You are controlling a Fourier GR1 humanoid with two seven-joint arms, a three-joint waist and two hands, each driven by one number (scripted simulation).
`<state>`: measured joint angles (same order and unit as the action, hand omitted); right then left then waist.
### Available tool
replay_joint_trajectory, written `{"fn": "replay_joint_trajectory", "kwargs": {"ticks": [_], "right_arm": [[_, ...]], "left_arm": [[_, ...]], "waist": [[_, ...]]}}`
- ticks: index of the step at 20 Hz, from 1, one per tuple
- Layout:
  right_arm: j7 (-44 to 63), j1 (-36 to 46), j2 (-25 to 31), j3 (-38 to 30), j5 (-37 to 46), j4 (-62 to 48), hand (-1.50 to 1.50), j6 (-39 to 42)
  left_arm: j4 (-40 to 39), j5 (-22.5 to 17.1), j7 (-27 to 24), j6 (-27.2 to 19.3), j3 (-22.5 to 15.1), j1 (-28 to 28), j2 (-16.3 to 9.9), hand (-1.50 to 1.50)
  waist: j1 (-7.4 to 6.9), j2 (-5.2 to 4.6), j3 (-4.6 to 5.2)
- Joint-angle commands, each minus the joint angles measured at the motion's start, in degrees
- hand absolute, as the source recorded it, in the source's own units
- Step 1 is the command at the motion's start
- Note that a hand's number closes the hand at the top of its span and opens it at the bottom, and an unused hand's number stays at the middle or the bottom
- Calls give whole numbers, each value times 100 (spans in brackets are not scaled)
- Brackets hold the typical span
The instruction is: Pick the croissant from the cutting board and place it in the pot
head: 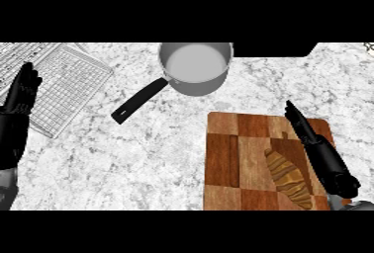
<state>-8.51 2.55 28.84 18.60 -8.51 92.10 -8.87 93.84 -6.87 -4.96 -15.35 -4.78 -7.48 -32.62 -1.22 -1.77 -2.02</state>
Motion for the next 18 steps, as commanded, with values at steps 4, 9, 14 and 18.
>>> {"fn": "replay_joint_trajectory", "kwargs": {"ticks": [4, 9, 14, 18], "right_arm": [[-188, 38, 179, 741, -40, -318, 150, 1263], [-1134, 88, 263, -131, 1052, 181, -150, -494], [-2699, -956, -339, -291, 56, 944, -150, -222], [-2102, -1668, 633, -862, -275, 2054, -150, 535]], "left_arm": [[-545, -313, 739, 588, -928, 221, 630, 0], [-938, -802, 1216, 878, -1226, 559, 1062, 0], [-1120, -956, 1155, 1196, -1221, 488, 1140, 0], [-1352, -876, 1108, 1448, -1060, 272, 1164, 0]], "waist": [[143, 91, 198], [572, 199, 193], [360, 201, 197], [217, 192, 205]]}}
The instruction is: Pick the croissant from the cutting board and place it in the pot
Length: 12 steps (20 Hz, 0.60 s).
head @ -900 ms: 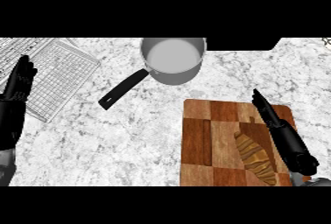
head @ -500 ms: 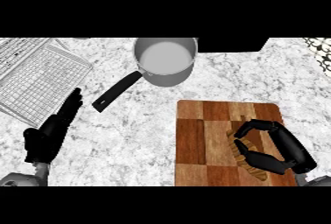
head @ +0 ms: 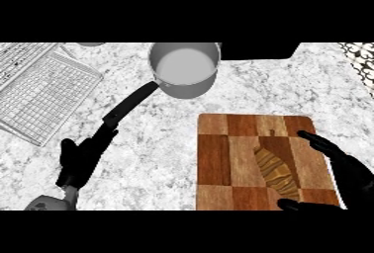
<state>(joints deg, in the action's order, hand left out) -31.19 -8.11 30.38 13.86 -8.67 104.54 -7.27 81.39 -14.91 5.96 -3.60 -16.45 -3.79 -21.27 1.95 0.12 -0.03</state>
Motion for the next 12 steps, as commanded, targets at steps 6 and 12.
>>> {"fn": "replay_joint_trajectory", "kwargs": {"ticks": [6, 12], "right_arm": [[2353, -625, 1560, -539, -304, 1348, -150, 748], [3883, 236, 1612, -798, -1299, 1138, -150, 1207]], "left_arm": [[-339, 132, 24, 55, -98, -163, 331, 0], [-783, 252, -87, 202, 29, -452, 450, 0]], "waist": [[-108, -2, 16], [-205, -34, 11]]}}
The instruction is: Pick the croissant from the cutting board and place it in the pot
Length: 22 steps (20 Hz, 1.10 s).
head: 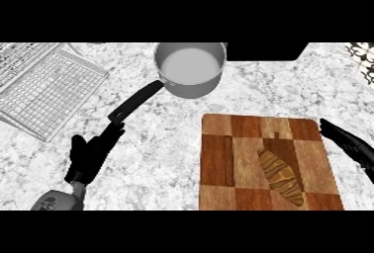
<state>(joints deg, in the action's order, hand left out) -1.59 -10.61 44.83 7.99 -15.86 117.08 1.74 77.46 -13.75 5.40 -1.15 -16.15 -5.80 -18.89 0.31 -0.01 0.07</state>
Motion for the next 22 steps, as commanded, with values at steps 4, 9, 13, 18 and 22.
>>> {"fn": "replay_joint_trajectory", "kwargs": {"ticks": [4, 9, 13, 18, 22], "right_arm": [[1476, 870, -63, 859, 146, -564, -150, 422], [1315, 1227, -101, 1407, 846, -1468, -150, 1123], [459, 1040, -512, 1202, 1456, -2203, -150, 1375], [-395, 967, -741, 768, 1894, -2938, -150, 1160], [-571, 1104, -1079, 411, 1897, -3207, -150, 1637]], "left_arm": [[292, 105, 242, 28, -47, -45, 68, 0], [310, 311, 254, -134, -206, 39, 324, 0], [214, 403, 23, 96, 48, 280, 246, 0], [31, 230, 15, 414, 442, 100, 159, 0], [255, 516, 175, 363, 401, 261, 434, 0]], "waist": [[-186, -20, -5], [-162, -16, -11], [-56, 0, -10], [-28, 1, -10], [-39, 3, -9]]}}
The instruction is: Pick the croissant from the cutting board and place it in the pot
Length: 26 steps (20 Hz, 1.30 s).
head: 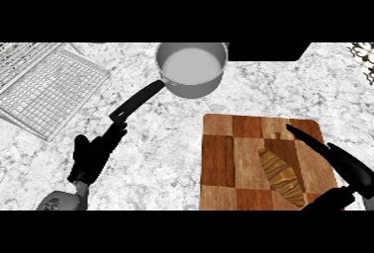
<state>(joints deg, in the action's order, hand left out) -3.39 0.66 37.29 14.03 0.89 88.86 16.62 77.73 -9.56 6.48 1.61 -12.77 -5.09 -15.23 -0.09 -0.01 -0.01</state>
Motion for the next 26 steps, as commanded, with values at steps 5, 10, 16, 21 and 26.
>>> {"fn": "replay_joint_trajectory", "kwargs": {"ticks": [5, 10, 16, 21, 26], "right_arm": [[-797, 66, -303, -491, -380, -731, -150, 948], [-1191, -54, -594, -633, -683, -1131, -150, 1331], [-1221, 10, -1260, -540, -396, -1739, -150, 1335], [-1433, 712, -1651, -660, -243, -2872, -150, 1519], [-2421, 590, -1748, -116, 1043, -2787, 150, 695]], "left_arm": [[118, 214, 70, 59, 92, -20, 210, 0], [217, 337, 296, -19, 51, 22, 330, 0], [-151, 207, -2, 470, 504, -29, 130, 0], [277, 385, 130, 345, 405, 228, 296, 0], [11, 623, -48, 200, 246, 63, 536, 0]], "waist": [[4, 0, 0], [1, 5, -2], [6, 1, 1], [-35, -2, -2], [-48, -5, -5]]}}
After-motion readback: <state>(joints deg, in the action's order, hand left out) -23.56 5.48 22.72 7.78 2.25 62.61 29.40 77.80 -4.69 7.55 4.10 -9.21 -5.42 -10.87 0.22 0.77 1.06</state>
